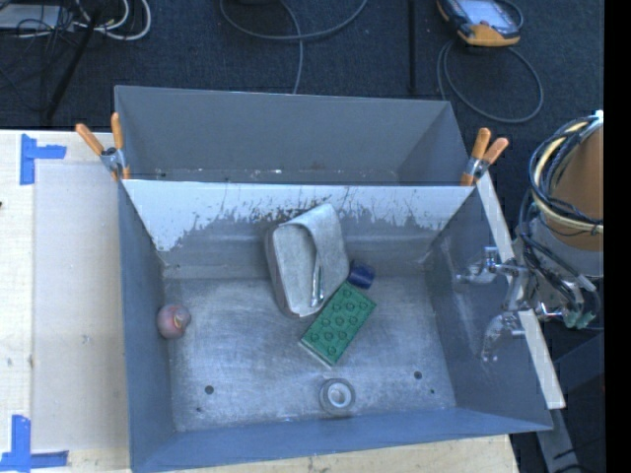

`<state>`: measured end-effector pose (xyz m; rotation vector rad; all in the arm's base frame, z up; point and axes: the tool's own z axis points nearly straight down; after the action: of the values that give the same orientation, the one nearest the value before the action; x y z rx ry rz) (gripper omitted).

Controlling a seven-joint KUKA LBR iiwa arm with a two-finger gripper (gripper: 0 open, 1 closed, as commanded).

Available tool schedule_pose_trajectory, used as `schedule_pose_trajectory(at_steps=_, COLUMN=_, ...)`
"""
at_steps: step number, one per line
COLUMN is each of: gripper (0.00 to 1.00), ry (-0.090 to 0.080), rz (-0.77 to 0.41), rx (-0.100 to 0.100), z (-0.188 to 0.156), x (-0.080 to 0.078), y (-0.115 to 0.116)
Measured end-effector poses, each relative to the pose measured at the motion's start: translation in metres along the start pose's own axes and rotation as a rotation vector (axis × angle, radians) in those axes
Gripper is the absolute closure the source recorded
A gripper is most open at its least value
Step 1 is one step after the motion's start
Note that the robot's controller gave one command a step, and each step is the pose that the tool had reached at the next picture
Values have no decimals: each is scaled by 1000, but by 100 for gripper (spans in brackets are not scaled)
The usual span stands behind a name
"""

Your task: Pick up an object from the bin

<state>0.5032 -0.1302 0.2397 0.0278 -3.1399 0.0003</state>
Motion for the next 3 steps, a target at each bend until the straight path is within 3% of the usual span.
schedule_pose_trajectory(at_steps=1, gripper=0, ry=5, rz=108, rx=-5, z=92, x=-62, y=80)
schedule_pose_trajectory(at_steps=2, gripper=0, ry=-8, rz=22, rx=2, z=163, x=-78, y=138)
schedule_pose_trajectory(at_steps=3, gripper=100, ry=-8, rz=23, rx=3, z=160, x=-79, y=136)
